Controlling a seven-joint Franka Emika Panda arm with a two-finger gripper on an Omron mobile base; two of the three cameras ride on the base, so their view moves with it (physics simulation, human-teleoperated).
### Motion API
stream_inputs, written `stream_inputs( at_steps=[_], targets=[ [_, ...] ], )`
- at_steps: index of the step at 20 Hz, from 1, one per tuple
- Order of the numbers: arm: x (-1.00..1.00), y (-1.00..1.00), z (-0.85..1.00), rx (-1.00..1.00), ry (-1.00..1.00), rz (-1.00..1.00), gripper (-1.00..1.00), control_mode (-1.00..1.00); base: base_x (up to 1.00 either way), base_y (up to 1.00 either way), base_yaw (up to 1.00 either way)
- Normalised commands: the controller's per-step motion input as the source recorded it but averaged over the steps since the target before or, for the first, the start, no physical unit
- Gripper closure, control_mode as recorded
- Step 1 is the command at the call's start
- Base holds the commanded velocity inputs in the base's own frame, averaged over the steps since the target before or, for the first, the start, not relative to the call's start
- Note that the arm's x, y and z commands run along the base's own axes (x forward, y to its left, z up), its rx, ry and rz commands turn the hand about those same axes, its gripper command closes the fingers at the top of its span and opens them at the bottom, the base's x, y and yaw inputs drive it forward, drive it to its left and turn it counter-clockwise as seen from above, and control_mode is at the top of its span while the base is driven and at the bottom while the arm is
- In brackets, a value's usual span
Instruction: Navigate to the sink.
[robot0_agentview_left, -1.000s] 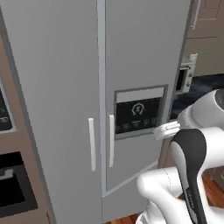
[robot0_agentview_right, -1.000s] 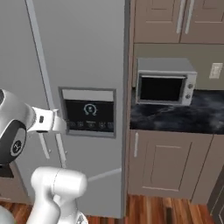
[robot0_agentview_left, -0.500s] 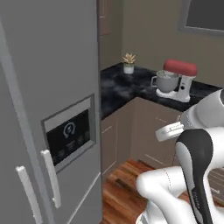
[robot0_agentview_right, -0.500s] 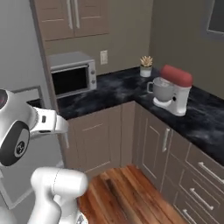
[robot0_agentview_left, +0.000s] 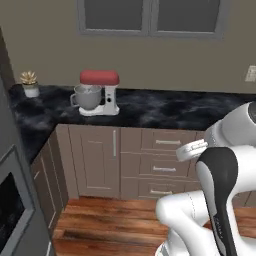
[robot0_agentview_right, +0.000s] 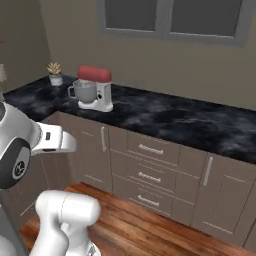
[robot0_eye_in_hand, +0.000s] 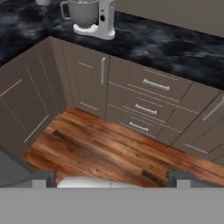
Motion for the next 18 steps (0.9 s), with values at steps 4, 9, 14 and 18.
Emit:
stream_inputs(
  at_steps=[4, 9, 14, 18],
  targets=[
    [0.00, 0.00, 0.00, 0.00, 0.00, 0.00, -1.00, 1.00, 0.00, -0.82, -0.73],
    [0.00, 0.00, 0.00, 0.00, 0.00, 0.00, -1.00, 1.00, 0.00, -0.92, -0.70],
    [0.00, 0.00, 0.00, 0.00, 0.00, 0.00, -1.00, 1.00, 0.05, -0.77, -0.73],
    [0.00, 0.00, 0.00, 0.00, 0.00, 0.00, -1.00, 1.00, 0.80, -0.91, -0.30]
  ],
)
